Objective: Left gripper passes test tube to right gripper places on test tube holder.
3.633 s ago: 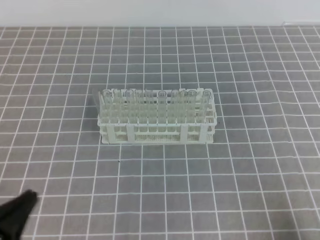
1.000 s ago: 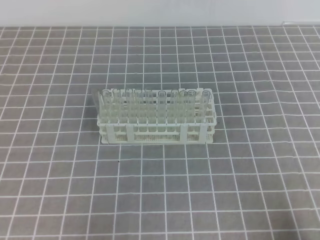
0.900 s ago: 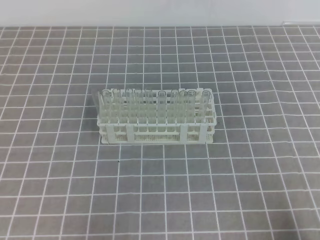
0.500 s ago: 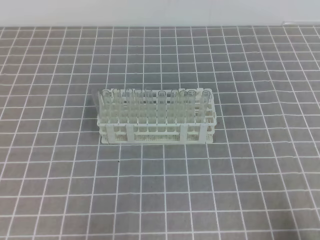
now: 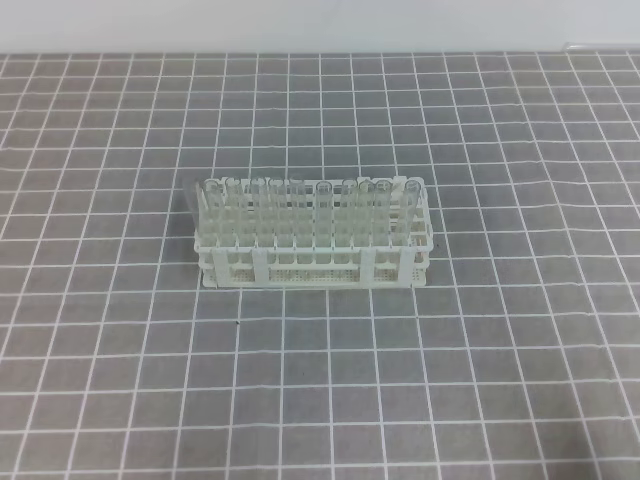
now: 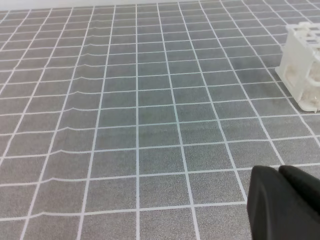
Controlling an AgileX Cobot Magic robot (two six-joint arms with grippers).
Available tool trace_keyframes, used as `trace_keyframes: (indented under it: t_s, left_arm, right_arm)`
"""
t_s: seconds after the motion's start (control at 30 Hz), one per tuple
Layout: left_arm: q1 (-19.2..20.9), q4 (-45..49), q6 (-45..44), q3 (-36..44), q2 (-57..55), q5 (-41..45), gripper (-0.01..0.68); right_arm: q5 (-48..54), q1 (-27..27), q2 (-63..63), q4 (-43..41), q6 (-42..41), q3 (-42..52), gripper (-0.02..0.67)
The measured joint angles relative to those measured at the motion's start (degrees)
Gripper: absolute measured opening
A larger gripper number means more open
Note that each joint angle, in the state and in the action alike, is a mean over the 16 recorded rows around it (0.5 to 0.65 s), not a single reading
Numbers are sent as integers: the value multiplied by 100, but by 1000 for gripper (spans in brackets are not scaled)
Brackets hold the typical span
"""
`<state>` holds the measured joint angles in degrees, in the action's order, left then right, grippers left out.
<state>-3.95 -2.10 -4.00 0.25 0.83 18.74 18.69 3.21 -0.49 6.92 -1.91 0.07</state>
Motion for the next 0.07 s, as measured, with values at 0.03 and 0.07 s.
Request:
trace_keyframes:
  t_s: [0.03,0.07]
  left_arm:
    - [1,0,0,1,-15,-2,-2]
    - [0,0,0,3,-10,-4,-2]
  right_arm:
    - [0,0,0,0,0,0,-13]
    - [0,0,0,0,0,0,-13]
